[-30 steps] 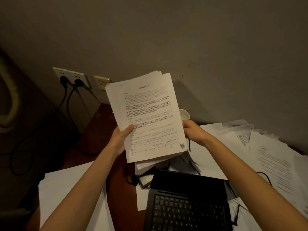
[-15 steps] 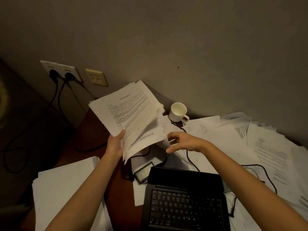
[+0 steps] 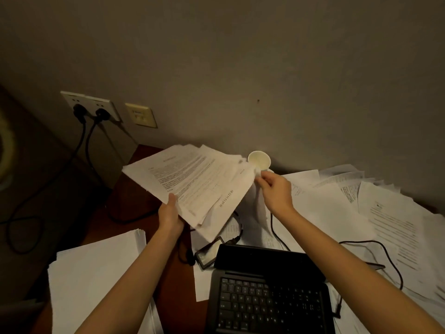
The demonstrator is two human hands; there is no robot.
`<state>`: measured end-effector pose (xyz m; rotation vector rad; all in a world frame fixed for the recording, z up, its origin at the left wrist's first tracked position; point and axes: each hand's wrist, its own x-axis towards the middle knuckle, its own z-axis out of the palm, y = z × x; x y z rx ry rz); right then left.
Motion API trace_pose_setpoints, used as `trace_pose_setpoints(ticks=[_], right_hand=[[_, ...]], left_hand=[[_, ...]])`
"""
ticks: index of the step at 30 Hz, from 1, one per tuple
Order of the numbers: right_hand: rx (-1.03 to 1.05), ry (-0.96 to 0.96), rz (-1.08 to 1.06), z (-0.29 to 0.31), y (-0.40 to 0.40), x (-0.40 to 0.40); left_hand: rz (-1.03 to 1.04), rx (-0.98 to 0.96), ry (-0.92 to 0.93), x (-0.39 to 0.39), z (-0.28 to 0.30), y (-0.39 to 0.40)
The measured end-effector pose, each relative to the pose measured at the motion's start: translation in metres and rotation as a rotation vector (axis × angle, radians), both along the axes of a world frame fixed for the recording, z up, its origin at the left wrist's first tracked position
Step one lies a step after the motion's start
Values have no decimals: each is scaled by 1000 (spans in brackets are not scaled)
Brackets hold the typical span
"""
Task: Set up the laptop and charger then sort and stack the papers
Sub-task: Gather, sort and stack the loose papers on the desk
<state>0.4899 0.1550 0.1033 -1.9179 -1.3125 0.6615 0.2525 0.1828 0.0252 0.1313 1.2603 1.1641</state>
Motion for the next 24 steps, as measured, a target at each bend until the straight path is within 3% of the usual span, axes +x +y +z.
trace_pose_setpoints(ticks=[7,14,21,24], right_hand=[[143,84,-133,24,-4,-7],[231,196,-227,41,-4,-10],[255,296,32,78,4,-24],[214,260,216,93,6,-17]], left_hand=[[104,60,129,0,14,-3],[66,330,358,-23,32,-11],[-74,530,492,-17,62,-5],[-132,592,653,-27,73,5]])
